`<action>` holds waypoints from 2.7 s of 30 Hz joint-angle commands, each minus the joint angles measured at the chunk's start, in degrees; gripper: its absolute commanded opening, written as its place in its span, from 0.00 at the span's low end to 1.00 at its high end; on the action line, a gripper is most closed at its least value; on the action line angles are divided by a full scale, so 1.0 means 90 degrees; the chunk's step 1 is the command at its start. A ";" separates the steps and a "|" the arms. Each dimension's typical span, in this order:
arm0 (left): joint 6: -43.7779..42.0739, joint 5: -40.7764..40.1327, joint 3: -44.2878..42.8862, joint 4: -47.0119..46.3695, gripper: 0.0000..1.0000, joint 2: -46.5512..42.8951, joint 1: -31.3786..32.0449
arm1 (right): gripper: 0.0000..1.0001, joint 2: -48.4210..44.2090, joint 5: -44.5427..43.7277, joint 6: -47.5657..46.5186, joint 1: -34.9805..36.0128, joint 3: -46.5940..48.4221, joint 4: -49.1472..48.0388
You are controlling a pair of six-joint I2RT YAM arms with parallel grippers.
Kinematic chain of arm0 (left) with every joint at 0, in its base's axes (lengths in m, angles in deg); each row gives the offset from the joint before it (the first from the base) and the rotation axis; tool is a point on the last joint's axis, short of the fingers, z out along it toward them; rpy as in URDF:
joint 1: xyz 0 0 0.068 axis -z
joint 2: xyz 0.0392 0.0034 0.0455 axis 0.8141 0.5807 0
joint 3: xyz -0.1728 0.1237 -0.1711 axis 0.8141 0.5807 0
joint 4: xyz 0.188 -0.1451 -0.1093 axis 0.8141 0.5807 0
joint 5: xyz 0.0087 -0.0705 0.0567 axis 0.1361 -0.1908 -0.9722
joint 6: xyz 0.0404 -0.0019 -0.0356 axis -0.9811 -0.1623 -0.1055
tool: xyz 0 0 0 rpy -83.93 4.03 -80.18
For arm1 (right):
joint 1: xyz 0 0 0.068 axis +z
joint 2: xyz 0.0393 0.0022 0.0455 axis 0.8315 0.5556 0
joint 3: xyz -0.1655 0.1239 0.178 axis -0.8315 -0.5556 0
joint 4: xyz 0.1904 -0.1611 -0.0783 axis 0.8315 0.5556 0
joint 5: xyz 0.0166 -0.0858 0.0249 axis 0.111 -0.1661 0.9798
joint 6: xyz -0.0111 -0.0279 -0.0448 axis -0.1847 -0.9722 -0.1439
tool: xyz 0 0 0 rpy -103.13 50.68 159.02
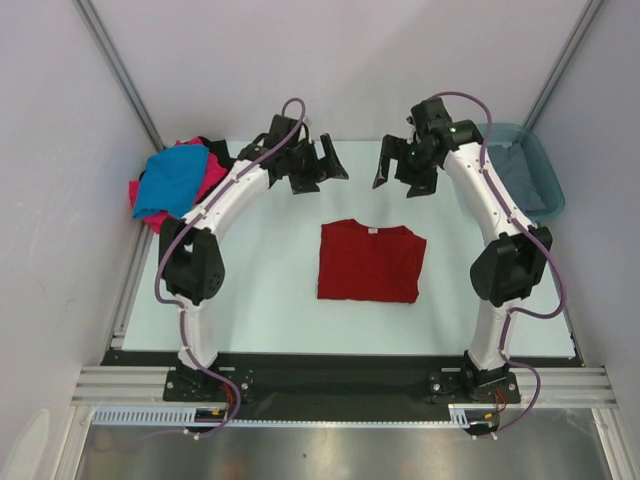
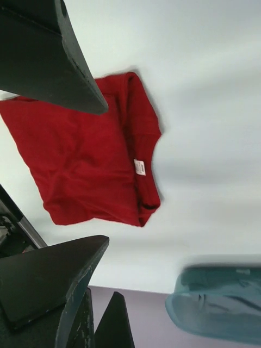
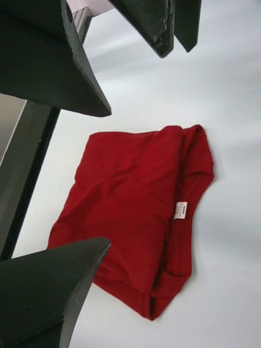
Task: Fold and stack the t-shirts
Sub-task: Fold the tshirt
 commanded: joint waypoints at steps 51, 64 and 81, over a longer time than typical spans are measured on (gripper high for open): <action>-0.0740 -0.1468 0.3555 0.0761 1.00 -0.3354 0.0610 | 0.99 -0.0175 -0.3244 0.0310 0.1540 -0.1444 -0.0060; -0.1436 -0.1596 0.3847 0.1127 1.00 -0.3686 0.0004 | 1.00 -0.0429 -0.3567 0.0407 0.1461 -0.1267 0.0732; -0.0841 -0.1403 0.3710 0.0903 1.00 -0.3589 -0.0172 | 0.94 -0.0409 -0.2632 0.0544 0.1617 -0.1862 0.0012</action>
